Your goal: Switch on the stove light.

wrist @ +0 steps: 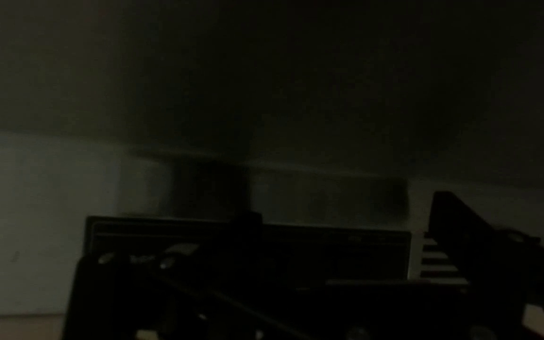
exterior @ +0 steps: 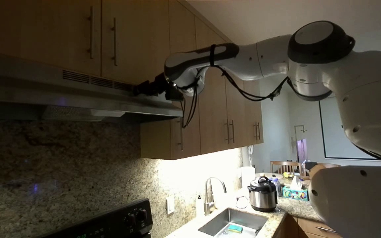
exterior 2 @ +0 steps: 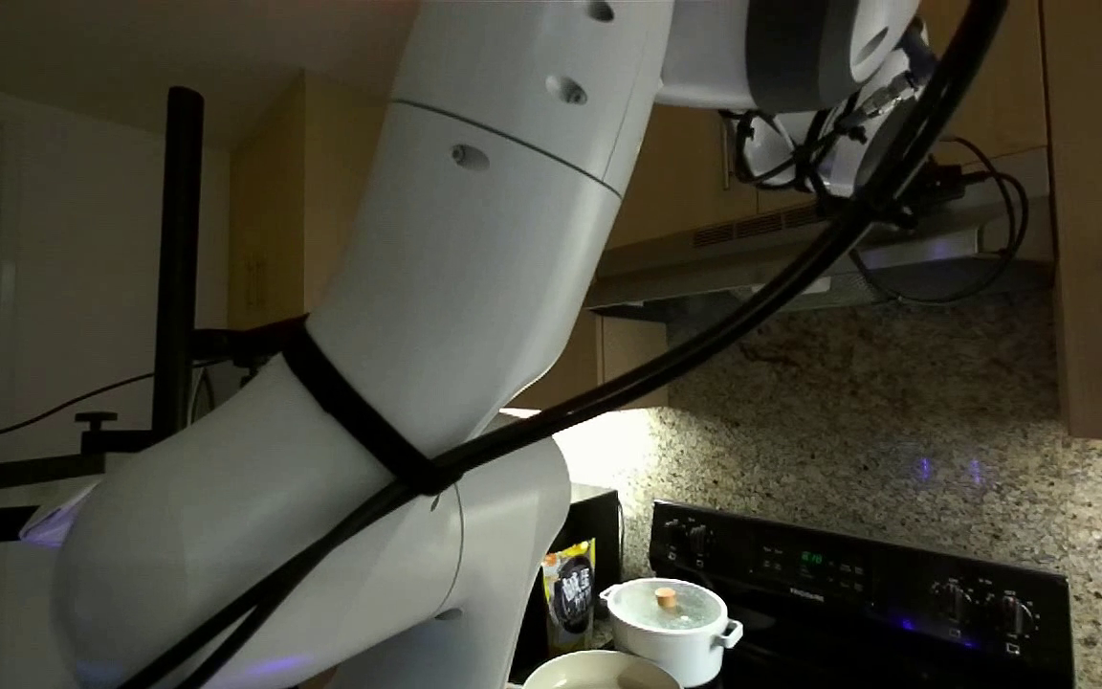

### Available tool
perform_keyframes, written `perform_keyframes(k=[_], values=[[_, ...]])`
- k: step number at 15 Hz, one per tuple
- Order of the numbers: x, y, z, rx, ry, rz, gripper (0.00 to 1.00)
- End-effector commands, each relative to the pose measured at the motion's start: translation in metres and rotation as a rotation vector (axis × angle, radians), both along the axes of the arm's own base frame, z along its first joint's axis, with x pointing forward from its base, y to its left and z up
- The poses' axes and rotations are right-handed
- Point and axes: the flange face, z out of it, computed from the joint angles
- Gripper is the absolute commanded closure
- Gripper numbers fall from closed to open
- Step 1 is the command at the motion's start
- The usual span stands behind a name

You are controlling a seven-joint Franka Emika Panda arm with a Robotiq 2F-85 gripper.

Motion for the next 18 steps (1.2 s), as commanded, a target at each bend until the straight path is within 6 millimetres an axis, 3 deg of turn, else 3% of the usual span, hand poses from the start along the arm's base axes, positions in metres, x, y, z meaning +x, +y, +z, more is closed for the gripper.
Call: perform_keyframes(k=[1, 11, 18], values=[[0.010, 0.009, 0.008, 0.002, -0.001, 0.055, 0.00], [0.010, 0.058, 0.013, -0.047, 0.037, 0.209, 0.00], [0.006, 0.054, 0.014, -0.060, 0.035, 0.168, 0.00]])
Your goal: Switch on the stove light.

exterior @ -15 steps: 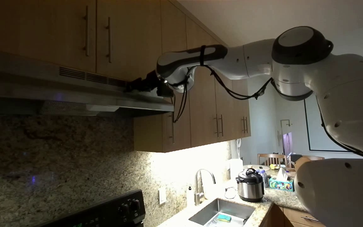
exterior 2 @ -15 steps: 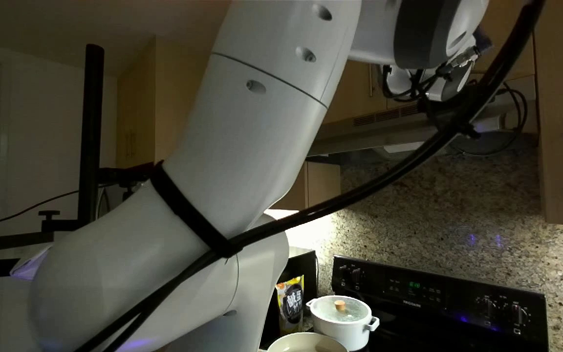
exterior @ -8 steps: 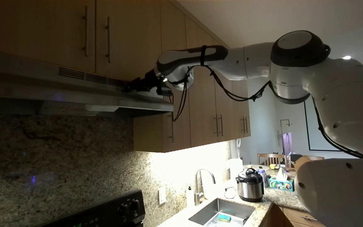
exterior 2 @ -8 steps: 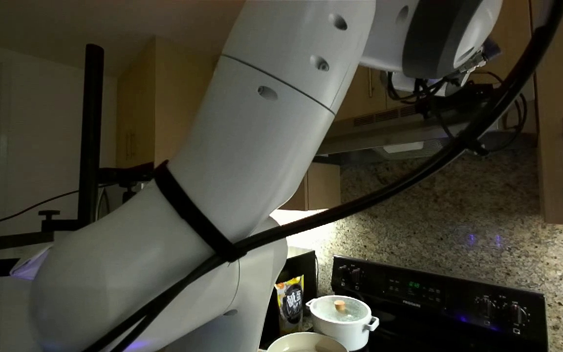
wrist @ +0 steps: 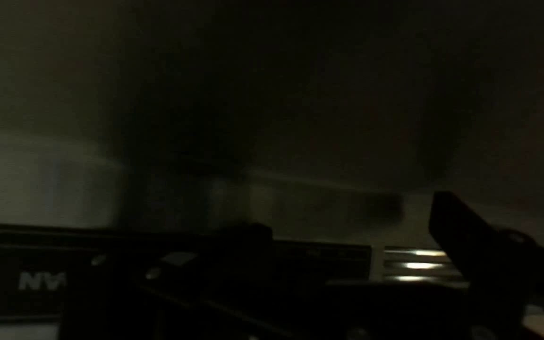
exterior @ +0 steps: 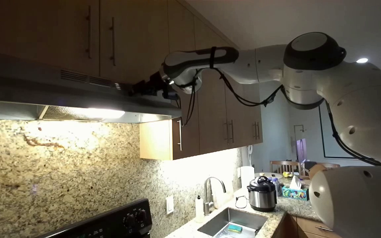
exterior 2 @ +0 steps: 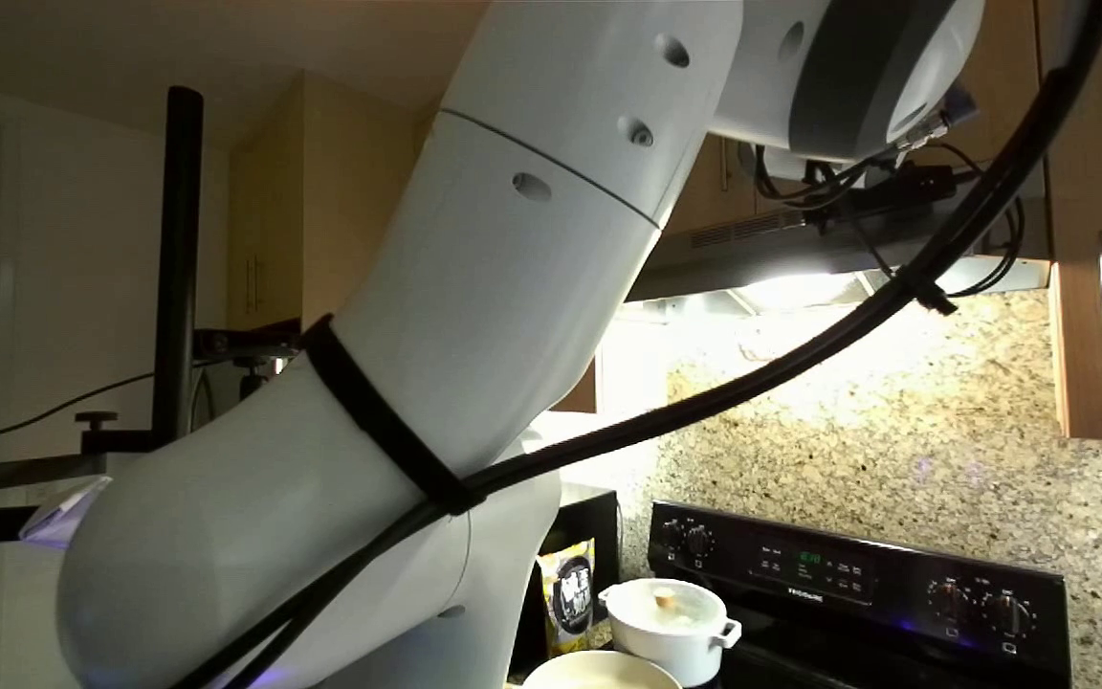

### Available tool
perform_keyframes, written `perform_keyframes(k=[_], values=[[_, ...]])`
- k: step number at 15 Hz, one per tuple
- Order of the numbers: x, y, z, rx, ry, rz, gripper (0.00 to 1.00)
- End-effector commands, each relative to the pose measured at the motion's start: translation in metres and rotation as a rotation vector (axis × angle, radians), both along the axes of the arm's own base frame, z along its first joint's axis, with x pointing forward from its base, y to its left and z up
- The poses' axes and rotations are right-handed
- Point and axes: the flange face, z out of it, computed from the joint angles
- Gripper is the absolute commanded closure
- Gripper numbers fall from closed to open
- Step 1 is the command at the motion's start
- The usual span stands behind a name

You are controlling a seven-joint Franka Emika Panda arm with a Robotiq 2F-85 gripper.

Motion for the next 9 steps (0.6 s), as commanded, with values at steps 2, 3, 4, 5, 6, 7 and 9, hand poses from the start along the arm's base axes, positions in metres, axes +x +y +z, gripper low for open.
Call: perform_keyframes(k=[2, 3, 4, 5, 6, 7, 9], values=[[-0.014, 0.034, 0.015, -0.007, -0.009, 0.020, 0.00], [-0.021, 0.033, 0.020, -0.016, -0.010, -0.005, 0.00], [-0.028, 0.037, 0.026, -0.019, -0.016, -0.012, 0.00], [-0.035, 0.039, 0.031, -0.024, -0.017, -0.044, 0.00], [-0.043, 0.042, 0.037, -0.025, -0.023, -0.066, 0.00], [-0.050, 0.046, 0.041, -0.032, -0.013, -0.104, 0.00], [-0.061, 0.052, 0.053, -0.060, 0.018, -0.174, 0.00]])
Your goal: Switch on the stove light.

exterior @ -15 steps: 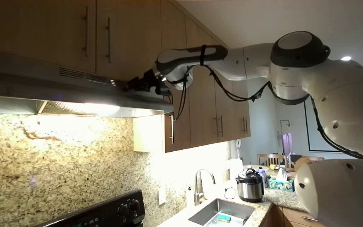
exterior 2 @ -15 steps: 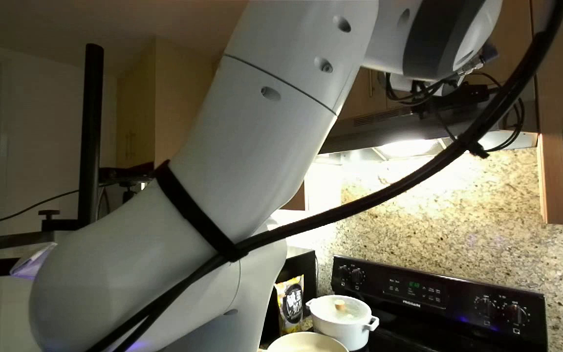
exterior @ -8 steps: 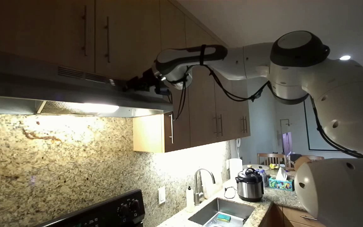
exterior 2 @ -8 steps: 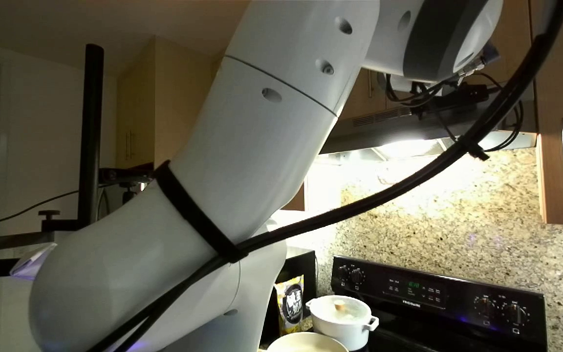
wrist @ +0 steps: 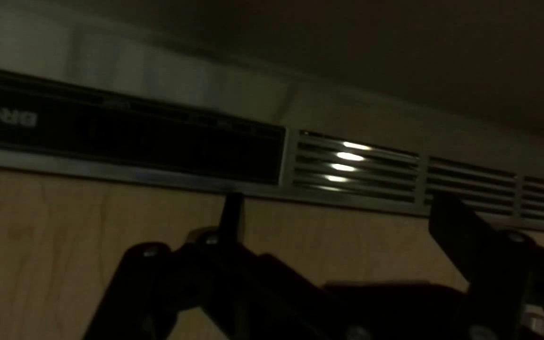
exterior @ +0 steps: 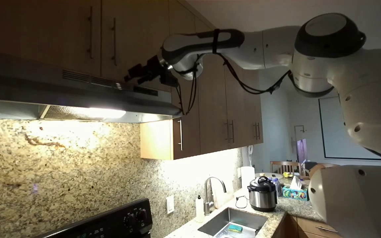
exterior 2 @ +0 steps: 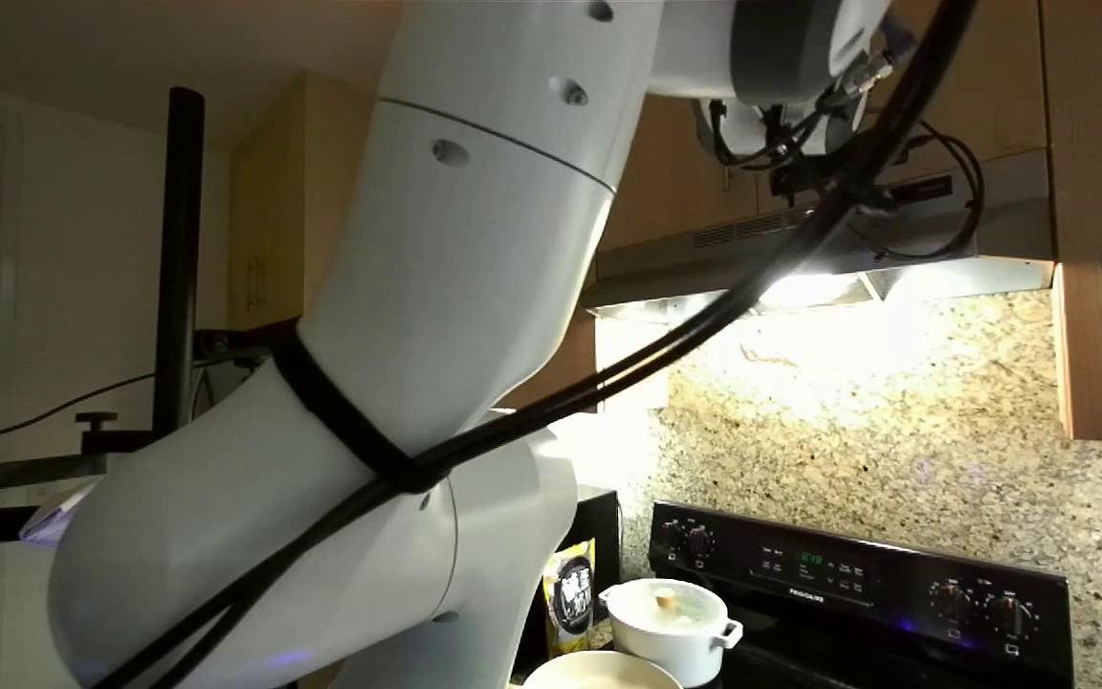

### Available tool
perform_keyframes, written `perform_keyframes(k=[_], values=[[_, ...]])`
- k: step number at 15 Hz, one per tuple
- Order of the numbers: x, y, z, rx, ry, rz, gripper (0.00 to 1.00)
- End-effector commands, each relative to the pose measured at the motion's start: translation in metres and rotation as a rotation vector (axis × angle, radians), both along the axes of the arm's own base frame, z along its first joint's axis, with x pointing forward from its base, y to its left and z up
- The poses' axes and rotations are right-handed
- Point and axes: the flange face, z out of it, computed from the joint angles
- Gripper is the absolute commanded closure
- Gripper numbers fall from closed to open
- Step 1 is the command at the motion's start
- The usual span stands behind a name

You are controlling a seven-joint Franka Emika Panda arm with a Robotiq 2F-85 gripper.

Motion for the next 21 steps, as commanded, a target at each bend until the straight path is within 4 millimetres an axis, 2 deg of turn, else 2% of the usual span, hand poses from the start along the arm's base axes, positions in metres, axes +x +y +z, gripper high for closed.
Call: perform_keyframes(k=[1, 3, 6, 10, 12, 16, 18, 21], values=[[-0.022, 0.021, 0.009, -0.085, 0.057, -0.159, 0.00], [-0.030, 0.022, 0.016, -0.114, 0.103, -0.221, 0.00], [-0.051, 0.012, 0.024, -0.160, 0.188, -0.346, 0.00], [-0.104, -0.004, 0.034, -0.214, 0.298, -0.555, 0.00], [-0.132, -0.004, 0.028, -0.250, 0.391, -0.593, 0.00], [-0.165, 0.002, -0.004, -0.251, 0.578, -0.555, 0.00], [-0.168, 0.003, -0.030, -0.233, 0.676, -0.506, 0.00], [-0.162, -0.003, -0.075, -0.174, 0.804, -0.435, 0.00]])
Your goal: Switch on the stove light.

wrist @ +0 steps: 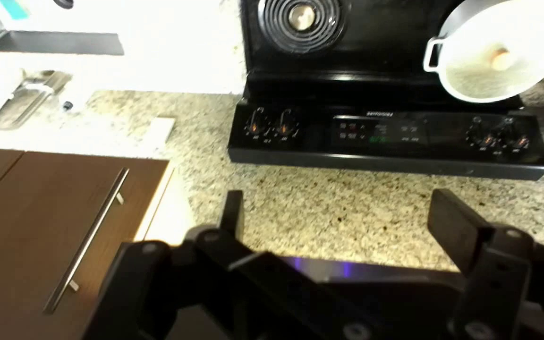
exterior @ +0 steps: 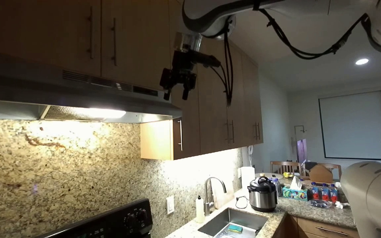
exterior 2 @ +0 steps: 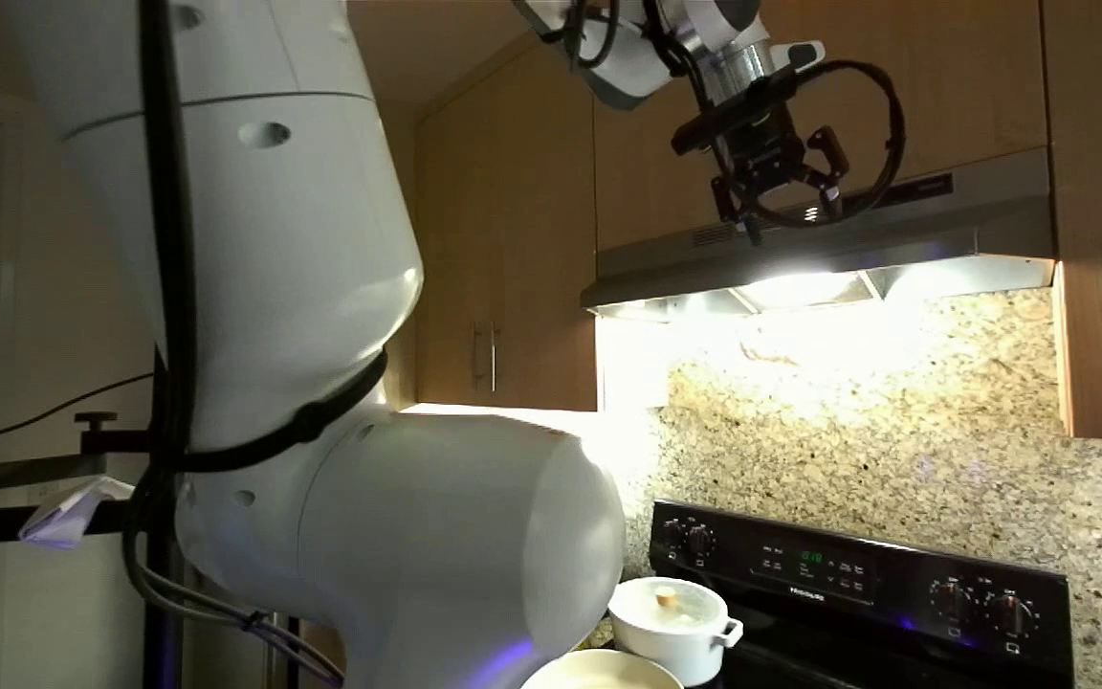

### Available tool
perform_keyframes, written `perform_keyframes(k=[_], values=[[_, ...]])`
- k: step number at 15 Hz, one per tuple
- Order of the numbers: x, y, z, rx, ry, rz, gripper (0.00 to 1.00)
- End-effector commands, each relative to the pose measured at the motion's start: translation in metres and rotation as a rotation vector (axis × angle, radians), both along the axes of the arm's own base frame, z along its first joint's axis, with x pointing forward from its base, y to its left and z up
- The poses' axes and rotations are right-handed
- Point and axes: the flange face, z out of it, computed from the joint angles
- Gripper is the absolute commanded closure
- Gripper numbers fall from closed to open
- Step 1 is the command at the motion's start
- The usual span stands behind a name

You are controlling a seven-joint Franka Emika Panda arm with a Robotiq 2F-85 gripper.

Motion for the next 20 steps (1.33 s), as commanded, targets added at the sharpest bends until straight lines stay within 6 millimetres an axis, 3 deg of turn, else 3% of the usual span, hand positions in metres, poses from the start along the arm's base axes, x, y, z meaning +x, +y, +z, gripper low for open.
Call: perform_keyframes(k=[1, 7, 11, 20], values=[[0.001, -0.011, -0.051, 0.103, 0.127, 0.037, 0.00], [0.021, -0.021, -0.120, 0.209, 0.324, 0.097, 0.00], [0.032, -0.022, -0.155, 0.156, 0.453, 0.126, 0.00], [0.038, -0.024, -0.195, 0.118, 0.569, 0.212, 0.00]])
